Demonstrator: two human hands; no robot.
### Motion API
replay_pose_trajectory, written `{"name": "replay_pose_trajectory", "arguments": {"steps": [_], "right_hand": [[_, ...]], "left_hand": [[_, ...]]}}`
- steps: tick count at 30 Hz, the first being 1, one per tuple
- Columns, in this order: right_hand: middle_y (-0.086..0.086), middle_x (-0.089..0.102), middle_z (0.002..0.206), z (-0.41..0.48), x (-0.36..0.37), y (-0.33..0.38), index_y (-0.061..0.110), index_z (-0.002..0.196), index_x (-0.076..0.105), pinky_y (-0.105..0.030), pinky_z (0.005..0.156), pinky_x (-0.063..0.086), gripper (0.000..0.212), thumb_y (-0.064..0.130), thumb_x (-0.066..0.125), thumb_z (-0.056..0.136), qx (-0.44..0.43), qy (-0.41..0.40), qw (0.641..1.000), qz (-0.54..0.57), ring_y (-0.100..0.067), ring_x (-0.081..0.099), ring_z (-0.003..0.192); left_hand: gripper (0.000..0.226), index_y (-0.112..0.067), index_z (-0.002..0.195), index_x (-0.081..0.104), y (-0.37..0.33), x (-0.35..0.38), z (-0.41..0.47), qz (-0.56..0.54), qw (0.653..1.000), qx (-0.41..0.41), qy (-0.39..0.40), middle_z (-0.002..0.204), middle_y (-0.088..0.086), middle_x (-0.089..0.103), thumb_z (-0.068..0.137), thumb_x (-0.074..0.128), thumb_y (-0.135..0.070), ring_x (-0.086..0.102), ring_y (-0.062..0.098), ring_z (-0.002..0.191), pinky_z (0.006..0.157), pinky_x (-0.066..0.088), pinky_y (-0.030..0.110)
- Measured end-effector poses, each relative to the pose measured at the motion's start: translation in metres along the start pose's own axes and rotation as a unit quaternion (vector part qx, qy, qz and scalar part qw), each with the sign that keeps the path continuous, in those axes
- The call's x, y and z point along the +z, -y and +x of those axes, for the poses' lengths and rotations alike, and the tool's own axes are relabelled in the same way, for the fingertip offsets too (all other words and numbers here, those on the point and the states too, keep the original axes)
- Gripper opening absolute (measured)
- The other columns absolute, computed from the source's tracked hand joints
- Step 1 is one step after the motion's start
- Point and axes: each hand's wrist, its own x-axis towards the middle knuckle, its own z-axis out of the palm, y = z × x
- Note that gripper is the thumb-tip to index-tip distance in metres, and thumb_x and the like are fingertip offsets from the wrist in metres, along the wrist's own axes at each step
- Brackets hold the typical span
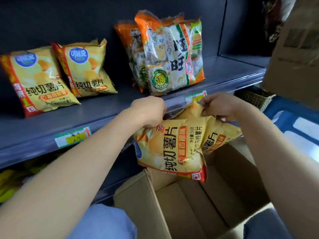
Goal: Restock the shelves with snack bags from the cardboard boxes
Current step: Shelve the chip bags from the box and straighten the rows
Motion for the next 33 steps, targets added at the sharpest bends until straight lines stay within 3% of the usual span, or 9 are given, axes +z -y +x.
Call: {"name": "replay_pose_trajectory", "arguments": {"steps": [2,4,9,12,15,19,24,28,33], "right_hand": [[-0.016,0.064,0.084,0.001,-0.014,0.02,0.009,0.094,0.064,-0.022,0.049,0.054,0.018,-0.006,0.058,0.086,-0.021,-0.003,0.999,0.032,-0.006,0.064,0.052],[-0.023,0.065,0.109,0.002,-0.021,0.044,0.005,0.11,0.065,-0.042,0.088,0.055,0.028,-0.007,0.056,0.087,-0.034,-0.004,0.995,0.097,-0.024,0.068,0.088],[-0.024,0.062,0.122,0.015,-0.01,0.112,-0.001,0.12,0.06,-0.05,0.095,0.05,0.037,-0.014,0.05,0.086,-0.08,-0.016,0.969,0.233,-0.035,0.062,0.11],[-0.022,0.063,0.121,0.034,0.008,0.153,0.0,0.115,0.062,-0.052,0.094,0.051,0.032,-0.01,0.056,0.086,-0.092,-0.038,0.957,0.273,-0.036,0.061,0.114],[-0.022,0.066,0.114,0.053,0.034,0.189,0.013,0.091,0.067,-0.054,0.09,0.052,0.02,-0.005,0.059,0.085,-0.121,-0.03,0.944,0.307,-0.037,0.063,0.109],[-0.015,0.064,0.094,0.068,0.069,0.222,0.018,0.073,0.058,-0.056,0.09,0.052,0.029,-0.006,0.055,0.087,-0.128,-0.015,0.922,0.365,-0.032,0.063,0.096],[-0.008,0.064,0.082,0.093,0.092,0.239,0.017,0.071,0.056,-0.042,0.071,0.056,0.032,-0.008,0.05,0.09,-0.14,-0.004,0.893,0.428,-0.026,0.064,0.08],[-0.008,0.062,0.082,0.111,0.112,0.236,0.017,0.075,0.055,-0.041,0.071,0.056,0.029,-0.007,0.049,0.092,-0.112,-0.01,0.907,0.407,-0.024,0.063,0.076],[-0.009,0.068,0.101,0.126,0.129,0.219,0.017,0.105,0.063,-0.035,0.07,0.054,0.029,0.0,0.045,0.09,-0.065,-0.134,0.92,0.364,-0.024,0.063,0.086]], "left_hand": [[0.022,-0.023,0.075,0.056,0.012,-0.02,-0.008,0.008,1.0,-0.007,-0.021,0.093,0.001,0.062,0.085,0.05,-0.005,0.058,0.024,0.087,0.069,0.05,0.034],[0.027,-0.023,0.068,0.055,0.027,-0.042,-0.019,0.022,0.998,-0.031,-0.048,0.09,-0.001,0.061,0.084,0.05,-0.003,0.058,0.023,0.085,0.063,0.046,0.032],[0.023,-0.019,0.082,0.062,0.072,-0.084,-0.048,0.1,0.98,-0.114,-0.127,0.088,0.001,0.059,0.085,0.051,0.001,0.056,0.024,0.082,0.063,0.042,0.035],[0.021,-0.017,0.089,0.06,0.102,-0.102,-0.064,0.165,0.955,-0.181,-0.168,0.091,0.003,0.053,0.086,0.048,0.001,0.049,0.024,0.08,0.067,0.038,0.035],[0.028,-0.015,0.1,0.063,0.129,-0.113,-0.073,0.231,0.927,-0.235,-0.176,0.092,0.005,0.051,0.084,0.049,0.003,0.055,0.029,0.087,0.068,0.036,0.034],[0.024,-0.01,0.108,0.061,0.155,-0.119,-0.068,0.275,0.906,-0.286,-0.147,0.095,0.008,0.056,0.088,0.052,-0.001,0.059,0.029,0.103,0.067,0.035,0.032],[0.024,-0.008,0.113,0.06,0.188,-0.109,-0.044,0.27,0.901,-0.322,-0.111,0.086,0.008,0.05,0.09,0.06,-0.016,0.05,0.022,0.085,0.07,0.038,0.029],[0.026,-0.009,0.118,0.061,0.202,-0.078,-0.017,0.311,0.902,-0.28,-0.107,0.117,0.008,0.061,0.094,0.053,-0.012,0.055,0.027,0.111,0.08,0.044,0.032],[0.028,-0.007,0.118,0.062,0.2,-0.049,0.012,0.402,0.886,-0.129,-0.193,0.116,0.008,0.059,0.094,0.048,-0.007,0.046,0.027,0.115,0.091,0.038,0.034]]}}
